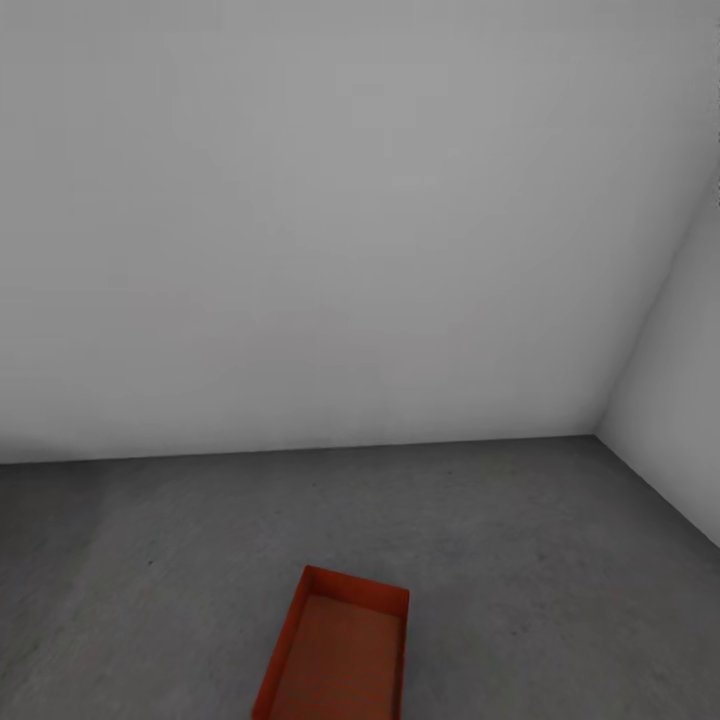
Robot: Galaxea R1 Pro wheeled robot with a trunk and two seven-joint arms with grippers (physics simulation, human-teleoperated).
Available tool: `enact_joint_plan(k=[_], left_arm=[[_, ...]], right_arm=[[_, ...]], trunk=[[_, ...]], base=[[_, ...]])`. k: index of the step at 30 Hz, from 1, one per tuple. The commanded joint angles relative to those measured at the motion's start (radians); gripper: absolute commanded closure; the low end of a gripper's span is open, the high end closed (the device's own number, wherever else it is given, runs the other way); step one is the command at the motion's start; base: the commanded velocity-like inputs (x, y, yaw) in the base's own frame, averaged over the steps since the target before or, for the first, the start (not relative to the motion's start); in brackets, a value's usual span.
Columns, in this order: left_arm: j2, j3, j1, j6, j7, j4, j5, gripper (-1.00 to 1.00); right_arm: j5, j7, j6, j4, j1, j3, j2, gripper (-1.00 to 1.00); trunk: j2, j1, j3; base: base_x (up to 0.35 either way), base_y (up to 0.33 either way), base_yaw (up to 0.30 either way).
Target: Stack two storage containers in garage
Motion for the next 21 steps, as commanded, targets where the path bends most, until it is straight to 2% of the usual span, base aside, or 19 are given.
enact_joint_plan(k=[1,21], left_arm=[[0.0,-0.006,-0.001,-0.001,0.002,0.0,0.006,-1.0],[0.001,-0.006,-0.001,-0.001,0.002,0.0,0.006,-1.0]], right_arm=[[-0.006,-0.001,-0.004,0.003,-0.001,0.008,0.001,-1.0],[-0.007,-0.002,-0.006,0.003,-0.001,0.007,0.001,-1.0]], trunk=[[-0.001,0.0,0.001],[-0.001,0.0,0.032]], base=[[0.0,0.0,0.0],[0.0,0.0,0.0]])
